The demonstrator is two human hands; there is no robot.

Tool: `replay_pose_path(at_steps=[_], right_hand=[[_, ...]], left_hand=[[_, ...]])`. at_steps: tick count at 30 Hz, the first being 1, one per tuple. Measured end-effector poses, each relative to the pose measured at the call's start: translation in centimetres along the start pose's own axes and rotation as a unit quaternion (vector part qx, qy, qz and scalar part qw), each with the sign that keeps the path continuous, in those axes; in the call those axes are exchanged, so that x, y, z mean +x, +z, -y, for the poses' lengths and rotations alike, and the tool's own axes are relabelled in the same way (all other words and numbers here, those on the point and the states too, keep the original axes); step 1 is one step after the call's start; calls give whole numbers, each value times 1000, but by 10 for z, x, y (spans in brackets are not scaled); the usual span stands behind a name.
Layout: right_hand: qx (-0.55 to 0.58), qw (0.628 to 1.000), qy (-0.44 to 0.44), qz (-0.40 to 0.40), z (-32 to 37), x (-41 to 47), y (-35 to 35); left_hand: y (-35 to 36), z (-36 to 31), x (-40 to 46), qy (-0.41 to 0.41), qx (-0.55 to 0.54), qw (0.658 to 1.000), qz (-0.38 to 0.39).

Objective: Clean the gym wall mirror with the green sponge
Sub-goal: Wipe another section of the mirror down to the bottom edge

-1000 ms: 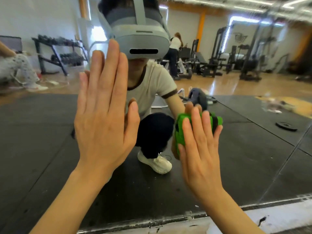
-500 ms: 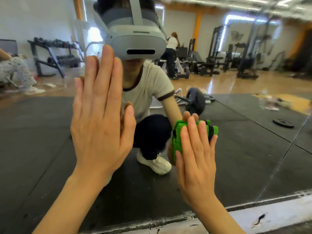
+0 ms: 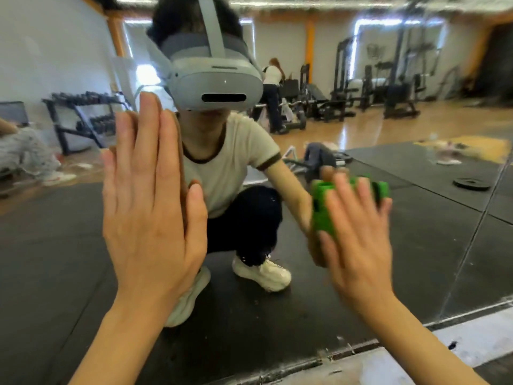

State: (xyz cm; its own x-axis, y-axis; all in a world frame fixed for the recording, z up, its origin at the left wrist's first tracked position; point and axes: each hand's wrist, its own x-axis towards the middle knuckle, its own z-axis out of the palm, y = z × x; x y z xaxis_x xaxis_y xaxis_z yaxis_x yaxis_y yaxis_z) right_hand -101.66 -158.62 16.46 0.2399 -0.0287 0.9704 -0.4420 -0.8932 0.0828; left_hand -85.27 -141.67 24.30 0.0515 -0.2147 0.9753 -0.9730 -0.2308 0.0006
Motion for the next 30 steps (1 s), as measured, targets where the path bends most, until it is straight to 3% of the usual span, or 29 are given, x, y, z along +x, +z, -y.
replay_pose_path(at_steps=[3, 6, 9, 13, 16, 18, 21, 24, 26, 30], right_hand=[[40, 994, 98, -16, 24, -1, 1], [51, 997, -58, 1, 87, 23, 20], [29, 987, -157, 23, 71, 26, 13], [9, 997, -54, 49, 10, -10, -10], [24, 999, -10, 31, 43, 7, 3], [41, 997, -60, 30, 60, 26, 9], [1, 984, -164, 66, 24, 29, -5], [-18, 984, -141, 104, -13, 10, -26], [1, 989, -105, 101, 4, 16, -22], [30, 982, -163, 97, 44, 40, -6]], left_hand=[[1, 0, 0, 1, 1, 1000, -5], [2, -1, 0, -2, 0, 1000, -18], [1, -2, 0, -5, -7, 1000, -14], [-1, -1, 0, -7, -8, 1000, -4], [0, -1, 0, -6, -3, 1000, -6], [0, -1, 0, -4, -2, 1000, -12], [1, -1, 0, -6, -3, 1000, -6], [0, 0, 0, -8, -12, 1000, -7], [0, 0, 0, -6, -8, 1000, -9], [1, 0, 0, -4, -4, 1000, -12]])
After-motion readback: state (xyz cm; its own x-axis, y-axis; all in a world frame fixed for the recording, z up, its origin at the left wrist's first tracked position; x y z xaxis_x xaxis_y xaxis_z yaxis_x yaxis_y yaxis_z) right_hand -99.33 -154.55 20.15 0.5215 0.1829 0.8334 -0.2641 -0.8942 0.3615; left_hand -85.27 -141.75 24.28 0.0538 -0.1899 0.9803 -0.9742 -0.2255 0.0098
